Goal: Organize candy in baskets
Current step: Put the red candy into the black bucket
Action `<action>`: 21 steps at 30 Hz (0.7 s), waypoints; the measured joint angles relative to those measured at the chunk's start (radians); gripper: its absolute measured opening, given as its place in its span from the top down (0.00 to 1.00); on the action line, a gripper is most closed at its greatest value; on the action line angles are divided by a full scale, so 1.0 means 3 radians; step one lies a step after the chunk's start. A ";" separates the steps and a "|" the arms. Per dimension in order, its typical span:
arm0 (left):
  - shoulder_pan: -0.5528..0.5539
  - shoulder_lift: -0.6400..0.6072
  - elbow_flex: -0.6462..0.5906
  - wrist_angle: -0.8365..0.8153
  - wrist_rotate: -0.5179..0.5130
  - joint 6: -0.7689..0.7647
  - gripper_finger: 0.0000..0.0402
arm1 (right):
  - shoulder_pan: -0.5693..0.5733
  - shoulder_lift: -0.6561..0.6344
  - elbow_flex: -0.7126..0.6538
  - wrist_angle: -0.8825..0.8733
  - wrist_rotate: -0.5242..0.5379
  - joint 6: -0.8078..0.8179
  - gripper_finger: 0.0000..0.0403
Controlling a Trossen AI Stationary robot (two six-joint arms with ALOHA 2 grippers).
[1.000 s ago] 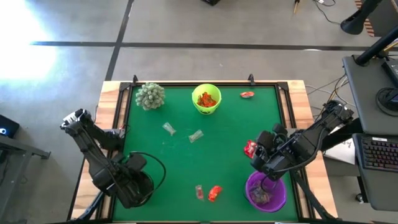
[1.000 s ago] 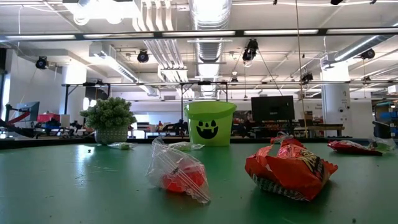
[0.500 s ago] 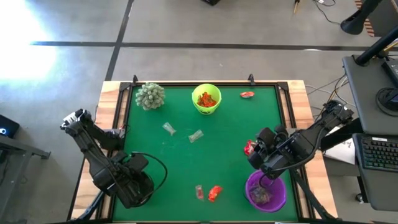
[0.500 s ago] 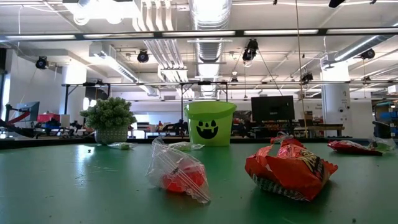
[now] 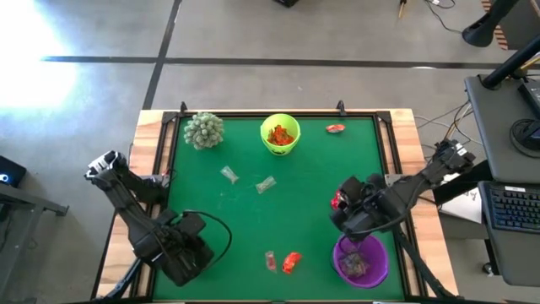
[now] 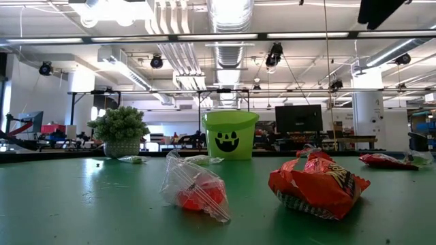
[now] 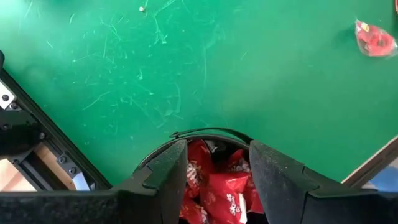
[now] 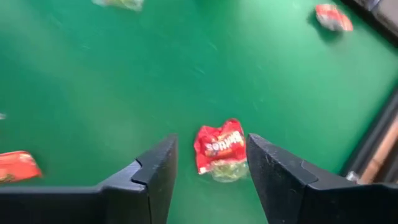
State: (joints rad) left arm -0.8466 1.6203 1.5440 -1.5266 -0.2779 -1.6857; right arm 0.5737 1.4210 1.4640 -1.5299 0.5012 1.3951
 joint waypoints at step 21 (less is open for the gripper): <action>0.0707 -0.0401 -0.0006 -0.0148 -0.0675 0.0570 0.61 | -0.1339 -0.0153 -0.0906 0.0635 -0.0655 -0.0288 0.53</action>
State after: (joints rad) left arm -0.6345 1.5001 1.5421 -1.5709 -0.4805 -1.5148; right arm 0.1719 1.3751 1.1922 -1.3393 0.3046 1.3087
